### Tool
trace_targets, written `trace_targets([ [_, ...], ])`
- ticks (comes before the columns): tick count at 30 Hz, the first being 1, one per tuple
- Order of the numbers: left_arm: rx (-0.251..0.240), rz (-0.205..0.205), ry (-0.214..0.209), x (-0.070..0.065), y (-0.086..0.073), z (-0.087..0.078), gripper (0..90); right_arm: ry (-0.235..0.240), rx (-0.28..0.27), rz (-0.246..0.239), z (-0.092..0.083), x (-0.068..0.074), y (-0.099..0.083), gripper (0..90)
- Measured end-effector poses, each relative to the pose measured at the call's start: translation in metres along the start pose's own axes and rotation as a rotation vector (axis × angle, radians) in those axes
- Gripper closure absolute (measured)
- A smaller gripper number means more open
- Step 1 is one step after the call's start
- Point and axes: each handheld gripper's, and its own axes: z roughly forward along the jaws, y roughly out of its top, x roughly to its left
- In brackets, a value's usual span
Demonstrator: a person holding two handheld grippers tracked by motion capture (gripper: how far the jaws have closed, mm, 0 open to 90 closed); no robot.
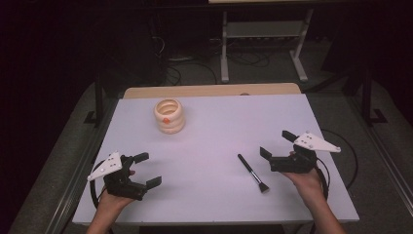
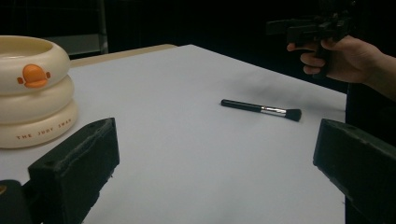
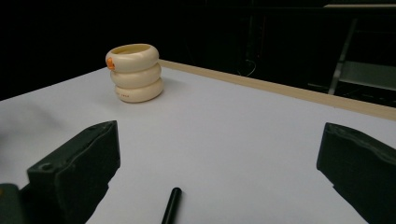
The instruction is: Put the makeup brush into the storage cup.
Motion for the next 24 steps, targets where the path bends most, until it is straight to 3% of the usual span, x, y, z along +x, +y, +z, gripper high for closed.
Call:
trace_targets([
  [12,0.003,0.000,-0.005,-0.001,-0.001,0.001,0.0,0.023,-0.012,0.013,0.013,0.005,0.005,0.0],
  [24,0.005,0.000,-0.003,-0.002,-0.001,0.001,0.0,0.027,-0.007,-0.004,0.023,0.007,0.008,0.0],
])
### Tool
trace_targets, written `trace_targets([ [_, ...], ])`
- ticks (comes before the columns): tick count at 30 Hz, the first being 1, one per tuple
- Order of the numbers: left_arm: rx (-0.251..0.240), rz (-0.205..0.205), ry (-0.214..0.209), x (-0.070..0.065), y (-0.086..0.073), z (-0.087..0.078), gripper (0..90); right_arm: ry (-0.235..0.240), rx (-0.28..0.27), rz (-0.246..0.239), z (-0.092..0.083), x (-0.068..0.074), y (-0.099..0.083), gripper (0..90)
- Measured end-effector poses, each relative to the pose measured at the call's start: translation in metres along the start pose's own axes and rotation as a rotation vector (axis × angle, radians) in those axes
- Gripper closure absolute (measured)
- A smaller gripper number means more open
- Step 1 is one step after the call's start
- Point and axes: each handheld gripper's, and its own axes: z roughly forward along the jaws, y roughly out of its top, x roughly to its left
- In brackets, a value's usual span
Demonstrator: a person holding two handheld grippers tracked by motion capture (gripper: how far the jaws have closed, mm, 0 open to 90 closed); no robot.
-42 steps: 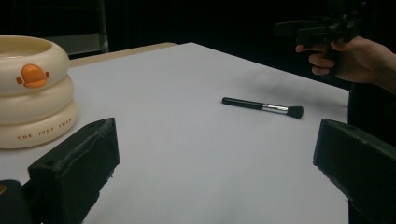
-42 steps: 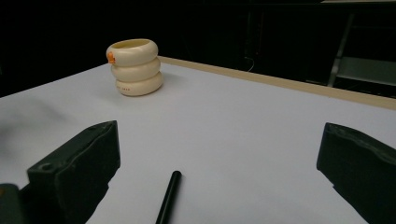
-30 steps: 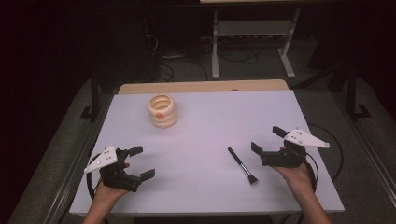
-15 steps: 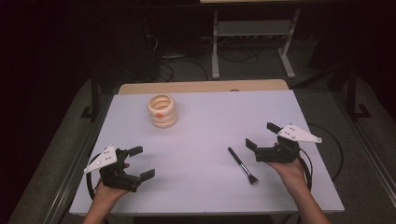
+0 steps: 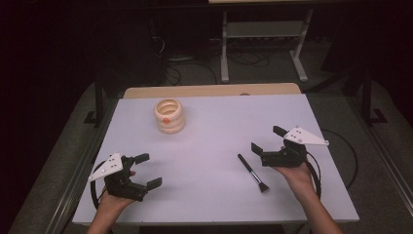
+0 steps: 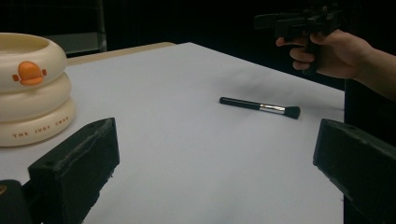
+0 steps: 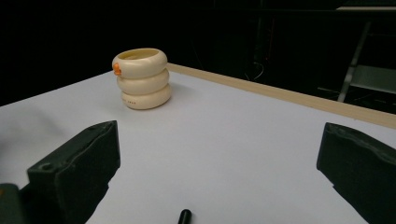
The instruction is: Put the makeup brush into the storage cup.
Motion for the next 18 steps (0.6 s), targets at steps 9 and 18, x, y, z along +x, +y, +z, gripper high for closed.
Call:
trace_targets([
  [9,0.000,-0.005,0.004,0.000,0.000,0.000,0.0,0.009,-0.002,-0.009,0.008,0.002,0.004,0.0],
  [18,0.000,-0.006,0.001,0.000,0.000,0.000,0.0,0.020,0.002,-0.009,0.017,0.005,0.008,0.0],
])
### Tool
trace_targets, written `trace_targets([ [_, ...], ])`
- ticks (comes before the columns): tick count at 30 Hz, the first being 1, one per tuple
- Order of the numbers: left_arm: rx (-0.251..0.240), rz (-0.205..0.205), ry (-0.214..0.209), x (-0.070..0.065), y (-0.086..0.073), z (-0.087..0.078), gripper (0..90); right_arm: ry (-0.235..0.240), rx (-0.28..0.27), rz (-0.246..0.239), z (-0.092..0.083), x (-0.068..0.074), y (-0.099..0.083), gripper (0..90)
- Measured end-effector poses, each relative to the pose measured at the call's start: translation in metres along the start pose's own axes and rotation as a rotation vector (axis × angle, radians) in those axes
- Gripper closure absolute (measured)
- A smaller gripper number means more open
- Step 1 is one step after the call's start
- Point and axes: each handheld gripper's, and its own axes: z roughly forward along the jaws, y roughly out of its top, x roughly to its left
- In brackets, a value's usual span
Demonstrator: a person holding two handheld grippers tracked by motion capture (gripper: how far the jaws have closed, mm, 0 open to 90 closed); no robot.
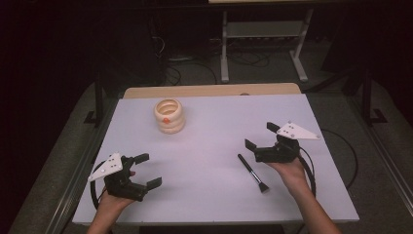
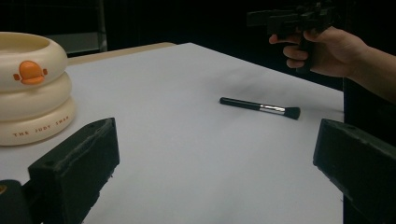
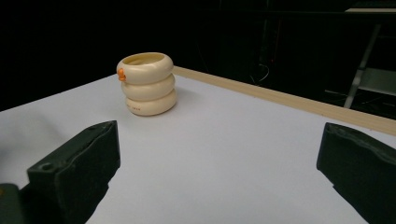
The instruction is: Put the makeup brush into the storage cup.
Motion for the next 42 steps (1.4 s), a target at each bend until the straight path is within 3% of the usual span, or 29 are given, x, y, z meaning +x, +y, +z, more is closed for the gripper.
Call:
trace_targets([
  [17,-0.003,0.000,0.004,0.001,-0.001,-0.002,0.0,0.006,0.033,-0.018,0.014,0.007,0.008,0.0],
  [33,-0.002,-0.011,0.001,0.002,-0.001,-0.002,0.0,0.027,0.149,-0.023,0.029,0.012,0.012,0.0],
  [42,-0.004,-0.018,-0.003,0.003,-0.002,-0.003,0.0,0.034,0.166,-0.025,0.036,0.012,0.014,0.0],
])
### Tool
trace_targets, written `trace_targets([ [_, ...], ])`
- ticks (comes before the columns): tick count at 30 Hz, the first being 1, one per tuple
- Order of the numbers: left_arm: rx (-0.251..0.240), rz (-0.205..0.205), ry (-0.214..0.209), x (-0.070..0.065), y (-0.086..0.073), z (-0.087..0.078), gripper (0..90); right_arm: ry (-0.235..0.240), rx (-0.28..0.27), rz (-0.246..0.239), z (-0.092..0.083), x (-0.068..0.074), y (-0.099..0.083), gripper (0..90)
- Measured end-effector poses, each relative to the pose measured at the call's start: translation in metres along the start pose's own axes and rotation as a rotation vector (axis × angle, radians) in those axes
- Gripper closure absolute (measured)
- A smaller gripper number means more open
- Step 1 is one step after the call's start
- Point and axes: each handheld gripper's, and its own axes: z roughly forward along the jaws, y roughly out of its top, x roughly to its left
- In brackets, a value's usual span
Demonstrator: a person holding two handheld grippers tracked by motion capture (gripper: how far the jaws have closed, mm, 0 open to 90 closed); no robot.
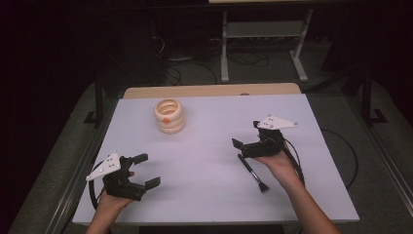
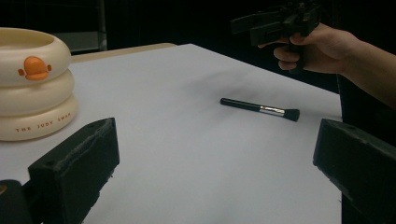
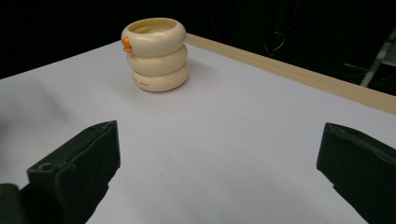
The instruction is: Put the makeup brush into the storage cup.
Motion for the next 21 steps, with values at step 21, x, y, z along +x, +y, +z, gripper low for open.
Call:
trace_targets([
  [21,-0.015,0.008,-0.004,-0.0009,0.0003,-0.0011,0.0,-0.006,0.074,0.026,-0.0078,-0.0028,0.0005,0.0],
])
